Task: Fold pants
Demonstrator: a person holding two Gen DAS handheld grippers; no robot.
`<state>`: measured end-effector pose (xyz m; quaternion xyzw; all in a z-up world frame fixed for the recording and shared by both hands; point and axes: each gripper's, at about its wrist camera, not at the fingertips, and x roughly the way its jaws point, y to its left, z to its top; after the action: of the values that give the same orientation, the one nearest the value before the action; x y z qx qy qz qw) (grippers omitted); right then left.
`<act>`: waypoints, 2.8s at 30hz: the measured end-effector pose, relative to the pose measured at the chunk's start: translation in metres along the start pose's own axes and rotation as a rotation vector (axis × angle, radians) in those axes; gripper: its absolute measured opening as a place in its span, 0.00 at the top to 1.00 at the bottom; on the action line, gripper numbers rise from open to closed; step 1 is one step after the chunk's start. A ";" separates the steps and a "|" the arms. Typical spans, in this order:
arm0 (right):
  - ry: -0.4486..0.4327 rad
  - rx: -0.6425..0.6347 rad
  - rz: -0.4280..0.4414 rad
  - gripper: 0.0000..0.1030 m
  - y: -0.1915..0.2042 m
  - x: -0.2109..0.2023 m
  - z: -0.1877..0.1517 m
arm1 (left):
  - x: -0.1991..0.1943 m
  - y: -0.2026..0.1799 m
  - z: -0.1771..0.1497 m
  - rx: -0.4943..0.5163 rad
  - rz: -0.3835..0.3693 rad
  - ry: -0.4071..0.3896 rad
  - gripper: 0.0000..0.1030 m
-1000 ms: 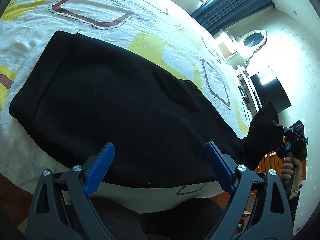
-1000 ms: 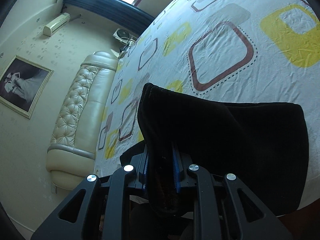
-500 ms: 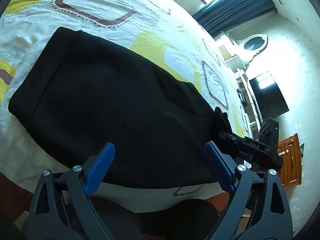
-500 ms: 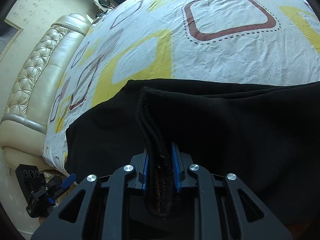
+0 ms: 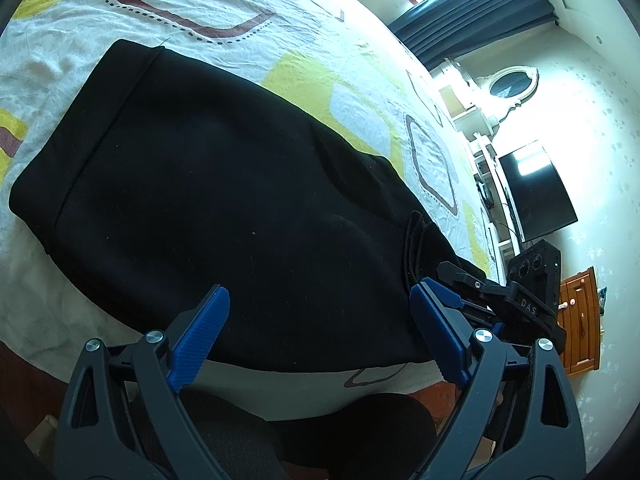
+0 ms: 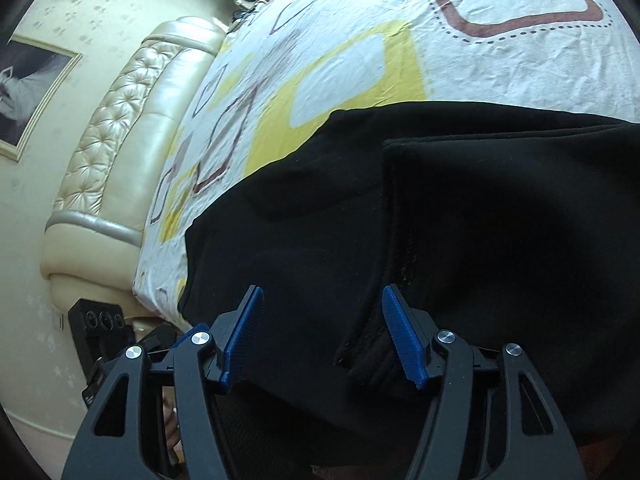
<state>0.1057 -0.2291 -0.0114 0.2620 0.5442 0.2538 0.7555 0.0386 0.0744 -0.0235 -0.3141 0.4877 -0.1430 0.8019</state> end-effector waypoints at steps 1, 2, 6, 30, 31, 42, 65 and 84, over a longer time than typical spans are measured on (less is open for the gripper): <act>-0.009 -0.016 0.004 0.40 0.002 -0.007 -0.001 | 0.000 0.000 0.000 -0.001 -0.001 0.000 0.11; -0.021 -0.031 0.011 0.40 0.003 -0.015 -0.002 | 0.000 0.000 0.000 -0.003 -0.001 0.000 0.11; -0.127 -0.084 -0.012 0.36 -0.012 -0.078 0.007 | 0.000 0.003 0.000 -0.015 -0.003 -0.001 0.11; -0.291 0.378 0.109 0.73 -0.244 -0.133 0.025 | 0.009 -0.002 0.002 -0.015 0.019 0.020 0.11; -0.293 0.386 0.122 0.73 -0.245 -0.133 0.024 | 0.009 -0.002 0.002 -0.013 0.020 0.021 0.11; -0.207 0.351 0.250 0.40 -0.238 -0.156 -0.018 | 0.009 0.000 0.004 -0.012 0.015 0.025 0.11; -0.370 0.167 -0.206 0.26 -0.130 -0.197 -0.038 | -0.049 0.004 0.042 0.050 -0.097 -0.118 0.11; -0.156 -0.069 -0.126 0.26 -0.029 -0.090 -0.067 | -0.039 0.146 0.074 -0.143 -0.057 -0.030 0.11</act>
<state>0.0199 -0.3027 0.0127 0.2199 0.4902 0.2032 0.8186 0.0734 0.2334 -0.0666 -0.3863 0.4753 -0.1260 0.7804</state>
